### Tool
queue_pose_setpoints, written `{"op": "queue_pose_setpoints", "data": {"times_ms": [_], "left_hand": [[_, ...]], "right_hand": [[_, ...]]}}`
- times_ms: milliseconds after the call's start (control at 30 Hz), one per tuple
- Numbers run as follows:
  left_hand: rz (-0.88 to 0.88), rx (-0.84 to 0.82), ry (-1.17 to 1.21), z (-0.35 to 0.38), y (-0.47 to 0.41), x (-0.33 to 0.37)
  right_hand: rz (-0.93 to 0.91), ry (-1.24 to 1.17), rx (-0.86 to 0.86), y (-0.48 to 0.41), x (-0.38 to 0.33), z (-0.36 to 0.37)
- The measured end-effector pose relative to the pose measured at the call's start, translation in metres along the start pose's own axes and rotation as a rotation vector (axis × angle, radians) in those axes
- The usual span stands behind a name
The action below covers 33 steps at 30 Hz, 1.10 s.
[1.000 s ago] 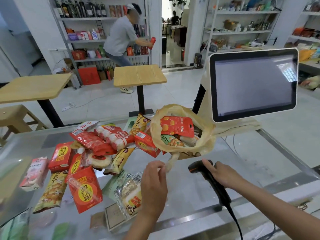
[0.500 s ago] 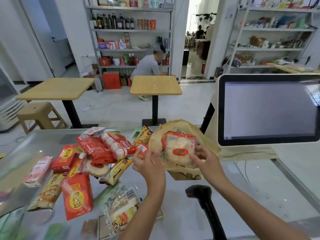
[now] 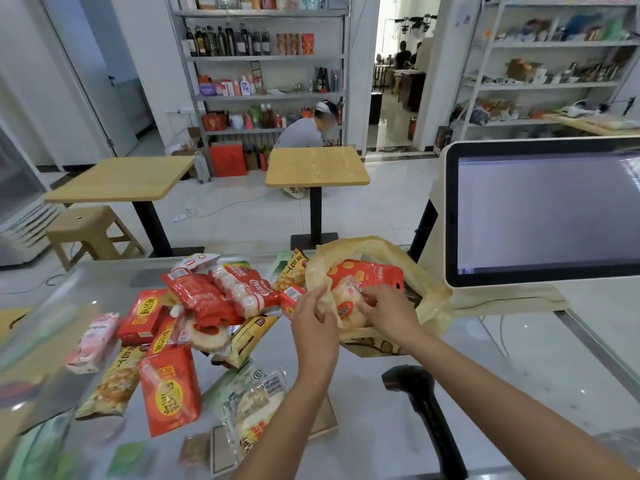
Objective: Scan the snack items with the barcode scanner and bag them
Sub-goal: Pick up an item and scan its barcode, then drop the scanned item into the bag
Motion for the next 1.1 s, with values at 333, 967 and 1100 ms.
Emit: {"op": "queue_pose_setpoints", "data": {"times_ms": [333,967,1100], "left_hand": [[0.354,0.083,-0.761,-0.050,0.033,-0.099],[0.548,-0.139,-0.876,-0.066,0.073,-0.115],[0.675,-0.247,-0.960,-0.079,0.093,-0.138]], "right_hand": [[0.036,-0.032,0.389,0.074,0.033,-0.006],[0.633,-0.585,-0.036,0.133,0.049,0.010],[0.637,-0.632,-0.026,0.133,0.047,0.010]]}}
Point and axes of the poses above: each hand's wrist, its own y-axis away from the middle knuckle, its own z-axis out of the palm, x = y × z, the point moved 1 cm from there along -y, towards the middle knuckle, and after that the axes turned 9 degrees about -y, right-handed, at the moved point
